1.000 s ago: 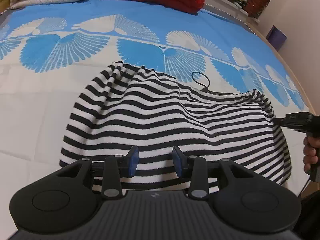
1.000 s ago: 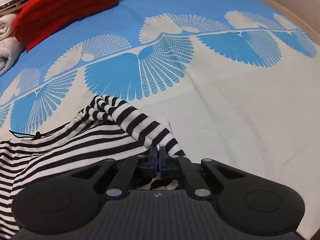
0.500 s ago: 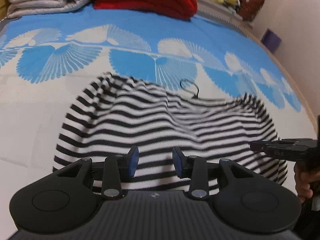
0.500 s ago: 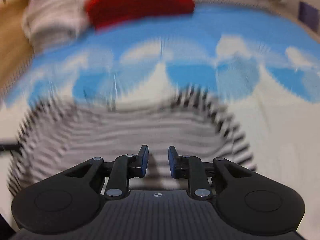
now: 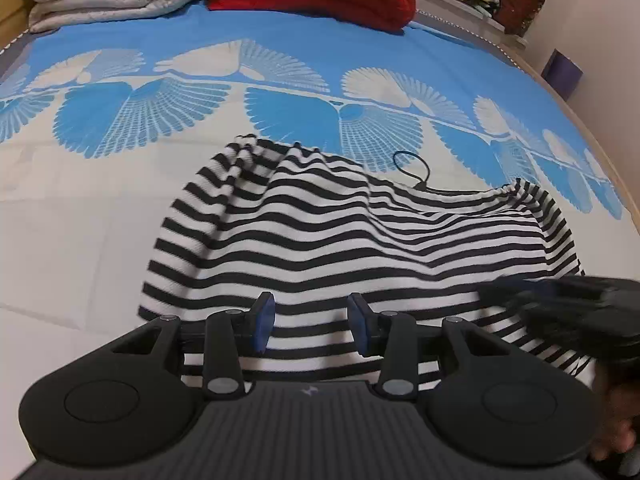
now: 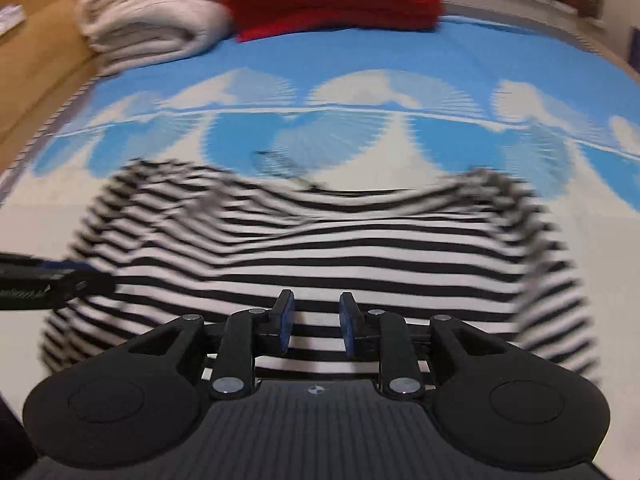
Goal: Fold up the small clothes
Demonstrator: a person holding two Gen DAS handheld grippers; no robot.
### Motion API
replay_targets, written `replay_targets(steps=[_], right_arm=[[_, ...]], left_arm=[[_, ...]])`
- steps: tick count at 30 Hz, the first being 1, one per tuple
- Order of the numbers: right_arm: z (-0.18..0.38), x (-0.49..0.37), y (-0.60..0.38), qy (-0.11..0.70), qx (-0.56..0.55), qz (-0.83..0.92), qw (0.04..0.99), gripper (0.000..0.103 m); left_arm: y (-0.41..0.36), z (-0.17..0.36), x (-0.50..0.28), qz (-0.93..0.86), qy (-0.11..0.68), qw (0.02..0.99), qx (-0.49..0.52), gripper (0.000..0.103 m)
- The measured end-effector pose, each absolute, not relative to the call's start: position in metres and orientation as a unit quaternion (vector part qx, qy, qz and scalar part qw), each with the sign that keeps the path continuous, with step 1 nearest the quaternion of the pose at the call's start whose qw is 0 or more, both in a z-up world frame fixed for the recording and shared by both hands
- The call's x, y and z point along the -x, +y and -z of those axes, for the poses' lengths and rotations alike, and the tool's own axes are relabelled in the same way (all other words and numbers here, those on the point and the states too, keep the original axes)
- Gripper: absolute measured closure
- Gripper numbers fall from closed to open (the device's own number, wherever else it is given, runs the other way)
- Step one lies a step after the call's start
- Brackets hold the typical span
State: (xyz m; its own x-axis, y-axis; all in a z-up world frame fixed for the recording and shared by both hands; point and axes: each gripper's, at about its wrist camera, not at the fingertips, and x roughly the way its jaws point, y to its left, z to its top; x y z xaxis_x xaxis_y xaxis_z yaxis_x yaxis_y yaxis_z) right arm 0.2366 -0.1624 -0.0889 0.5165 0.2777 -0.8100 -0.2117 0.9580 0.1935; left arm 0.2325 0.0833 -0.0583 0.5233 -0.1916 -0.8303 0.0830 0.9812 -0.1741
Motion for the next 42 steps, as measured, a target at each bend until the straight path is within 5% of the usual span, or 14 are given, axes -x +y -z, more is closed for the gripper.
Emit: replay_targets(steps=[8, 16, 21, 24, 29, 36, 42], right_arm=[[0.107, -0.244, -0.143, 0.505, -0.003, -0.104, 0.857, 0.076], [0.079, -0.214, -0.232, 0.465, -0.042, 0.021, 0.884, 0.075], [0.123, -0.207, -0.295, 0.562, -0.09, 0.143, 0.81, 0.073], [0.116, -0.202, -0.294, 0.54, -0.075, 0.12, 0.83, 0.073], [0.076, -0.173, -0.295, 0.475, -0.071, 0.067, 0.874, 0.072], [0.019, -0.149, -0.307, 0.399, -0.085, 0.011, 0.913, 0.064], [0.041, -0.13, -0.313, 0.393, -0.109, 0.009, 0.913, 0.063]], left_arm=[[0.096, 0.072, -0.24, 0.068, 0.51, 0.856, 0.059, 0.059], [0.095, 0.075, -0.246, 0.057, 0.506, 0.86, 0.036, 0.059], [0.089, 0.063, -0.234, 0.056, 0.469, 0.881, 0.033, 0.058], [0.082, 0.05, -0.222, 0.051, 0.435, 0.899, 0.023, 0.055], [0.069, 0.019, -0.193, 0.057, 0.377, 0.925, 0.004, 0.034], [0.052, -0.007, -0.146, 0.005, 0.366, 0.929, 0.047, 0.029], [0.036, 0.013, -0.099, -0.047, 0.353, 0.933, 0.058, 0.028]])
